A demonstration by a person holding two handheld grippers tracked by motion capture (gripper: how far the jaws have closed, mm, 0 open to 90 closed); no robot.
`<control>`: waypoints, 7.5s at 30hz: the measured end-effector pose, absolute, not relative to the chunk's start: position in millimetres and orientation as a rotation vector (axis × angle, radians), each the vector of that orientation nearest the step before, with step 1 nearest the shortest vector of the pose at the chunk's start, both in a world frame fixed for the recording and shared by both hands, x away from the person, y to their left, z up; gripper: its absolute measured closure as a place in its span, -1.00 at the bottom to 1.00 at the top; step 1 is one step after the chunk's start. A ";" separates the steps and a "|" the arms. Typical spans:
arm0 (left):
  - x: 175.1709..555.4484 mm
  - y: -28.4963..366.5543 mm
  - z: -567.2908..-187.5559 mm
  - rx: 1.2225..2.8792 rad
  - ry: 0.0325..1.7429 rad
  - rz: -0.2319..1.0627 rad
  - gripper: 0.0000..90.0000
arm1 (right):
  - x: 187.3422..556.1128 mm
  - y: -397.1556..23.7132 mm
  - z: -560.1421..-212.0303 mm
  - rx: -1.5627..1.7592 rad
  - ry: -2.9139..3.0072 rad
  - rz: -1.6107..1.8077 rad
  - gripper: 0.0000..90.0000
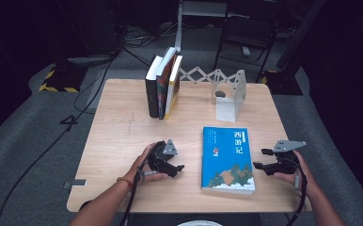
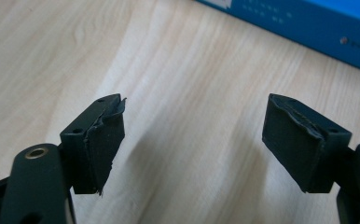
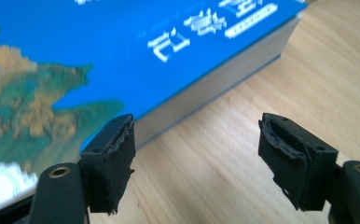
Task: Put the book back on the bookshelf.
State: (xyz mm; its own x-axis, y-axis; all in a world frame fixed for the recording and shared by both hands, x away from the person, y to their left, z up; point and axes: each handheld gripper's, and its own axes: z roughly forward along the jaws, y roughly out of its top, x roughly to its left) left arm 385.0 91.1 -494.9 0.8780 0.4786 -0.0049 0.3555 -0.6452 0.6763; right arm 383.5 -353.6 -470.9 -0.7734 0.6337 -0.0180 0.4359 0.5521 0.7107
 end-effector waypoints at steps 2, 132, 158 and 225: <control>383.6 91.8 -498.4 2.354 0.579 0.219 -0.57 | 382.2 -354.5 -473.6 0.875 2.529 1.016 -0.34; 357.8 39.1 -455.9 2.250 0.321 0.225 0.72 | 368.7 -267.3 -432.7 0.585 2.414 1.285 -0.46; 392.4 58.4 -454.2 2.252 0.276 0.198 0.63 | 378.9 -254.8 -465.5 0.327 2.453 1.089 0.49; 364.9 59.2 -426.0 2.286 0.464 0.344 -0.25 | 379.7 -231.2 -443.4 0.237 2.467 1.043 0.67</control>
